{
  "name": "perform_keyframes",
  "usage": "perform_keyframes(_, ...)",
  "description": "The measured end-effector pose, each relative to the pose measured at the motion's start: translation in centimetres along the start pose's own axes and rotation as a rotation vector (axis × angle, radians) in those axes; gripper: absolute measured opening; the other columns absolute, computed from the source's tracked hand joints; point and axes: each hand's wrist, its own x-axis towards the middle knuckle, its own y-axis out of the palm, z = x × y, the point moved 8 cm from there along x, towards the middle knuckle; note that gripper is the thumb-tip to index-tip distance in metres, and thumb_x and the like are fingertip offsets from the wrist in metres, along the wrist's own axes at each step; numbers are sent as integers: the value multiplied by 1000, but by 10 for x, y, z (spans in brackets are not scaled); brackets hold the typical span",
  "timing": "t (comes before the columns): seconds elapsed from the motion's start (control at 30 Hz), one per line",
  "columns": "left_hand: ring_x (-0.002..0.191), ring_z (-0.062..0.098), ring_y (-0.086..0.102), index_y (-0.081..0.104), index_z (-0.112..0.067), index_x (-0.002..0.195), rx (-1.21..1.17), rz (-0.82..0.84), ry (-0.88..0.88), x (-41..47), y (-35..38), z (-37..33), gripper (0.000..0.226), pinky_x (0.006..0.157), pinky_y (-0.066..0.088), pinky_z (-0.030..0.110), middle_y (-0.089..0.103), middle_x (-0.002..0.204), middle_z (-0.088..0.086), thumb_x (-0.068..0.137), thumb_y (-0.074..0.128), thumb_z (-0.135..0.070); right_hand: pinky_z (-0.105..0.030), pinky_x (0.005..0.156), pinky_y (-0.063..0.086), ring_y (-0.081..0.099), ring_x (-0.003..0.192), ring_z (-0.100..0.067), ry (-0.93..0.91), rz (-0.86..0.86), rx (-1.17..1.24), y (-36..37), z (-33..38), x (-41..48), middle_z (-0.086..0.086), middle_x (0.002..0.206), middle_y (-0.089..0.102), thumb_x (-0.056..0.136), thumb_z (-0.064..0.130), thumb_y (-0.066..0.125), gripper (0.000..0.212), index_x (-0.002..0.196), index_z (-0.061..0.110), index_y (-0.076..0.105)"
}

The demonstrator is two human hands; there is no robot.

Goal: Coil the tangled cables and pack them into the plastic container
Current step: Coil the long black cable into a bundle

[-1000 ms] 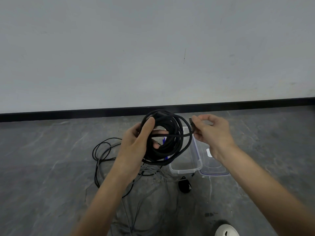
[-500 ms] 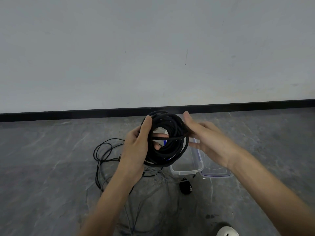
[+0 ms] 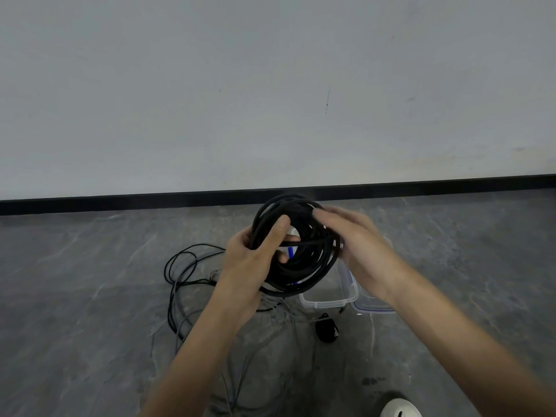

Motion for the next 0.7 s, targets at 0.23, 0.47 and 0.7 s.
perform_keyframes(0.23, 49, 8, 52, 77, -22, 66, -121, -20, -75, -1, 1, 5, 24, 61, 49, 32, 62, 62, -1, 81, 70, -39, -33, 91, 49, 64, 103, -15, 44, -60, 179, 5, -7, 0, -6, 114, 66, 95, 42, 52, 34, 122, 21, 58)
perform_keyframes(0.47, 55, 8, 56, 78, -26, 74, -114, -6, -94, 1, -2, 5, 14, 59, 52, 27, 71, 75, 0, 72, 76, -39, -32, 94, 50, 67, 98, -14, 158, -73, 289, 3, -18, 0, -4, 110, 70, 90, 47, 57, 57, 134, 12, 50)
perform_keyframes(0.7, 60, 11, 56, 76, -20, 81, -168, 146, -64, -1, 5, 0, 22, 60, 52, 24, 67, 74, 3, 68, 77, -37, -29, 88, 52, 69, 101, -20, 299, 68, 309, 5, -23, -1, -14, 108, 72, 94, 62, 32, 71, 114, 4, 67)
